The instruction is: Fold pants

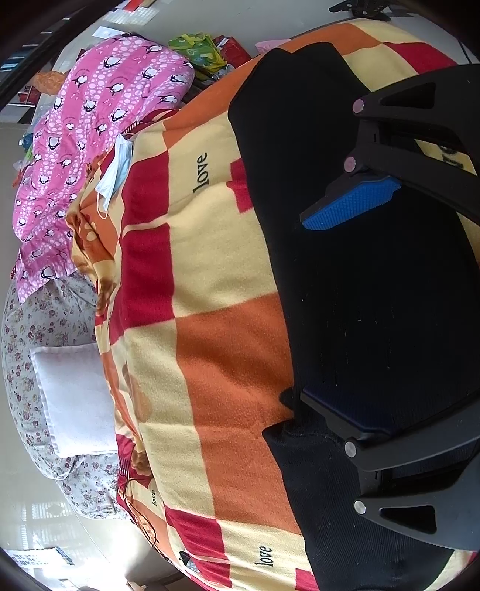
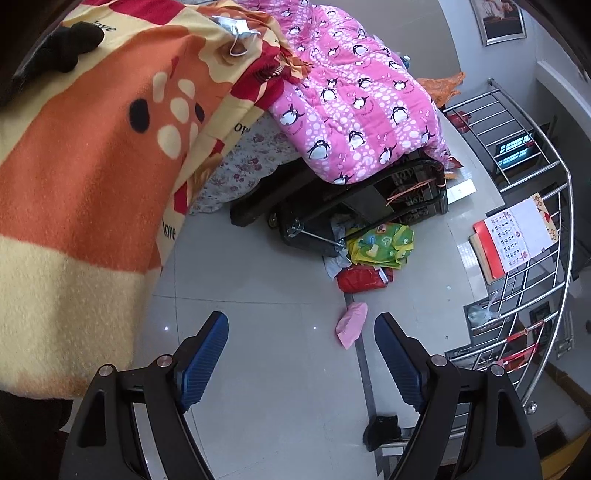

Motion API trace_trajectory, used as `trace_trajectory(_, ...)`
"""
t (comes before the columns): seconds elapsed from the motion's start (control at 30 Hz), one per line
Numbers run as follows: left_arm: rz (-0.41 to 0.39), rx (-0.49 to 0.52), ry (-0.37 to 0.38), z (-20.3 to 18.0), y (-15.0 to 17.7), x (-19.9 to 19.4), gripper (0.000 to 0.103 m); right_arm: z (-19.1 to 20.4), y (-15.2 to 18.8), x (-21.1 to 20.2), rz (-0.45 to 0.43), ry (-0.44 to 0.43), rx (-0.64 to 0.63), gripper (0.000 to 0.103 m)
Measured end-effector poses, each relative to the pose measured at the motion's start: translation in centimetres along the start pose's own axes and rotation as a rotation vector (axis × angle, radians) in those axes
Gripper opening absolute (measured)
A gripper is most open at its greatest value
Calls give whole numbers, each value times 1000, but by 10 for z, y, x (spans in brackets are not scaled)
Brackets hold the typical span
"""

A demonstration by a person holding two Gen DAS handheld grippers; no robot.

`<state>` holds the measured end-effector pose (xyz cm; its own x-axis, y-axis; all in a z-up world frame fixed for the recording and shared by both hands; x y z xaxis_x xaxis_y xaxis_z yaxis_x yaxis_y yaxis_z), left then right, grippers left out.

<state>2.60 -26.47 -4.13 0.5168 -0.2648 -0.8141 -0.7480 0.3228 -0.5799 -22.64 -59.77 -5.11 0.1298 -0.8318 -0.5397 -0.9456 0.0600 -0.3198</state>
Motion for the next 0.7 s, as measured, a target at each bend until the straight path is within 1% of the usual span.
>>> trace_trajectory(0.33, 4, -6, 2, 1, 0, 1, 86, 3, 1, 3, 22, -10, -2, 84)
trace_trajectory(0.7, 2, -7, 2, 2, 0, 2, 86, 3, 0, 3, 25, -10, -5, 84)
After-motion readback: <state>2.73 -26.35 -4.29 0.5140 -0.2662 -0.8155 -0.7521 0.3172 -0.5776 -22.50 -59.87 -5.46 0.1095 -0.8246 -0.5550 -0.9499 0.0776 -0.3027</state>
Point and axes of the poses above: each gripper's, at about its wrist camera, not at the fingertips, and x roughly the way its jaws point, z to its left, y to its underside, the point moved 4 cm from there along x, roughly the way its jaws point, and after that the axes turned 5 degrees about z, right-handed, at the moved point
